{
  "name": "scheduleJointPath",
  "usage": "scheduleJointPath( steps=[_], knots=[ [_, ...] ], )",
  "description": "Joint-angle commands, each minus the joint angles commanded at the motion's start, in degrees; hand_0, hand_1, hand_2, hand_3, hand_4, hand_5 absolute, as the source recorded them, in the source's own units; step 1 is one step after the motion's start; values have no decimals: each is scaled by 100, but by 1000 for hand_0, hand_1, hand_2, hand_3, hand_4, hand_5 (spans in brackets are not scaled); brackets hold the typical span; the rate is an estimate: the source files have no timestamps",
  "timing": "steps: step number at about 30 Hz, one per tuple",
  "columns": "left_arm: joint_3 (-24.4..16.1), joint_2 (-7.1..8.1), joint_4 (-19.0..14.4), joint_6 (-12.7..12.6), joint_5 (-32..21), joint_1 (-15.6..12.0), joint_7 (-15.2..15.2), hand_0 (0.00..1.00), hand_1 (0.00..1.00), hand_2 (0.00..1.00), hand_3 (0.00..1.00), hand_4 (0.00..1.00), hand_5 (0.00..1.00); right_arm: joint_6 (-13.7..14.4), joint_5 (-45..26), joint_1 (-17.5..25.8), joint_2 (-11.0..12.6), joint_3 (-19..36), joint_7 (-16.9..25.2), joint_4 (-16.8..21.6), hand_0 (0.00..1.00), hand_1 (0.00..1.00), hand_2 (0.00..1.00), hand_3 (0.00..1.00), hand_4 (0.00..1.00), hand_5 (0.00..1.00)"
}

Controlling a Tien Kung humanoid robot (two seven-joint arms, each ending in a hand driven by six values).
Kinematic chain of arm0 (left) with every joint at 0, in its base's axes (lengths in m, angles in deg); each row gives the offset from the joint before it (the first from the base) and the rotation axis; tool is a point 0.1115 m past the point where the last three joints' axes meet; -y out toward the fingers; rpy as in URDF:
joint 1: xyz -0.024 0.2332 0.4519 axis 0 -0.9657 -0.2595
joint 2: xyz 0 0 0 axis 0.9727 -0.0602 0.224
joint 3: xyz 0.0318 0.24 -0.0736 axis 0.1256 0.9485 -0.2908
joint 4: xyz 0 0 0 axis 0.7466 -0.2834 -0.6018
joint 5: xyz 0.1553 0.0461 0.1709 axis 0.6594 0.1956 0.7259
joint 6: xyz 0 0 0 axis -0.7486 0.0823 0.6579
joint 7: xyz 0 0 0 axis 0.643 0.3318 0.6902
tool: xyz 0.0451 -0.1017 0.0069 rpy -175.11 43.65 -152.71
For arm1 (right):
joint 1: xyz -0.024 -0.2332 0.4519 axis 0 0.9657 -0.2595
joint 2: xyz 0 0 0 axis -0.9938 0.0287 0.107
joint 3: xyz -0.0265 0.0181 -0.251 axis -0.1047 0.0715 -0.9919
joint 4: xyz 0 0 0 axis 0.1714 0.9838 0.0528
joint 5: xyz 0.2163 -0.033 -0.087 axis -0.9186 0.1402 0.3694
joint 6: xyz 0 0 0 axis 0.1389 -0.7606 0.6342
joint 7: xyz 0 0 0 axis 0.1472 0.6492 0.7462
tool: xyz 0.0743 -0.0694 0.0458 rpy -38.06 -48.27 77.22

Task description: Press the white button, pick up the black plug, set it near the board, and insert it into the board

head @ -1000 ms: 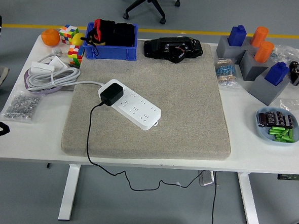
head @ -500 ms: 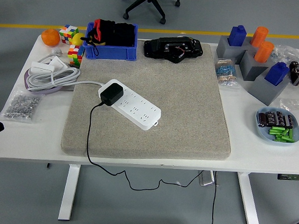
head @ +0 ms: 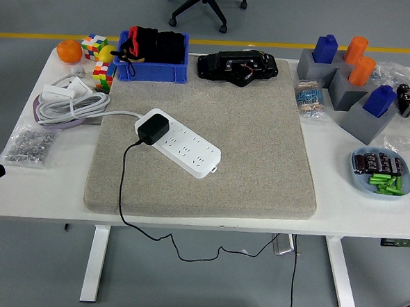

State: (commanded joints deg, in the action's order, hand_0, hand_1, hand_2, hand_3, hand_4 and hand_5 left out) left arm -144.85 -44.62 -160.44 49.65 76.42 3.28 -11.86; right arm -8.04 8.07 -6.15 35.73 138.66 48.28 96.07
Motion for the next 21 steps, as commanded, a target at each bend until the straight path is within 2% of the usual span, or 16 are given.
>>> scheduleJointPath(
  steps=[21],
  knots=[
    [-14, -35, 0, -23, -85, 69, 128, 998, 998, 998, 798, 841, 612, 2, 6, 50, -49, 120, 3, 2, 577, 534, 547, 510, 643, 382]
  ],
)
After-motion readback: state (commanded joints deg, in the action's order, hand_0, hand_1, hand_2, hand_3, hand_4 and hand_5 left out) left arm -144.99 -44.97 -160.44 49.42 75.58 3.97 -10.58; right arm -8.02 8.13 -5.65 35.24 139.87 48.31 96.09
